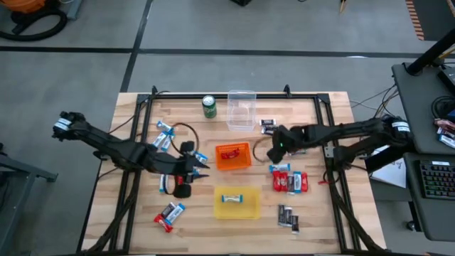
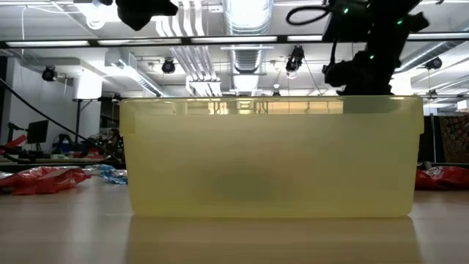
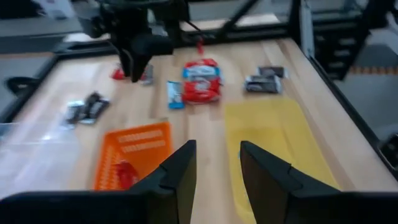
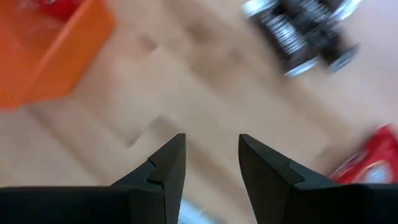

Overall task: Sort candy
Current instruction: Put the black candy into the transparent bin

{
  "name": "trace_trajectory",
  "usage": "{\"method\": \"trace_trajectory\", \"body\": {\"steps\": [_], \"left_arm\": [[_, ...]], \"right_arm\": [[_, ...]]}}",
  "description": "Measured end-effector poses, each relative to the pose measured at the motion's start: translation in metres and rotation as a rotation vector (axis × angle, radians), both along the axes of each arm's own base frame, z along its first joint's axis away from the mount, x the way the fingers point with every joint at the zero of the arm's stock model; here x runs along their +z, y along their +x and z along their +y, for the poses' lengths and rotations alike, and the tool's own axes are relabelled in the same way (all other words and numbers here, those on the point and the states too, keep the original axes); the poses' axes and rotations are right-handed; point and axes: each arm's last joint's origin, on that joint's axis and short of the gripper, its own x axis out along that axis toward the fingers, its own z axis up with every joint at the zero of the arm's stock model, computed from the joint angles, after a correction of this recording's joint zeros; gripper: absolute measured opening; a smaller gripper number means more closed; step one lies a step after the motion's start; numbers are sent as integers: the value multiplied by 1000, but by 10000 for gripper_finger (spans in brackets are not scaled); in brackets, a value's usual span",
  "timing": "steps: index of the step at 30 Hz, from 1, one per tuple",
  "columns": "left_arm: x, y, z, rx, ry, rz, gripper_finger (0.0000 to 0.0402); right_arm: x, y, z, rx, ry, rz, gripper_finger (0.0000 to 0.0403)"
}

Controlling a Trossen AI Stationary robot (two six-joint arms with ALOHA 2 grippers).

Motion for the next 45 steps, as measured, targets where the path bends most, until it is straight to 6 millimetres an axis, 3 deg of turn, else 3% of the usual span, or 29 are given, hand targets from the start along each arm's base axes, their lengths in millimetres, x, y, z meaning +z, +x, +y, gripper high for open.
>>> {"method": "trace_trajectory", "body": {"steps": [5,10,16,21,27,32,45], "left_arm": [[-3,-16,9,81,-31,-78,107],[-8,-28,16,176,-61,-118,107],[-13,-35,19,200,-40,-128,107],[-13,-35,21,229,0,-154,107],[-11,-33,21,228,24,-168,107],[-14,-33,21,227,30,-161,107],[-20,-30,21,255,44,-138,107]], "right_arm": [[0,-7,-32,5,-39,40,137],[-2,-14,-43,-5,41,58,137],[-6,-28,-30,65,235,185,137],[-7,-35,-19,130,256,292,137],[-10,-31,-14,158,175,323,137],[-17,-26,-6,303,134,386,137],[-49,-13,-3,392,87,575,137]]}}
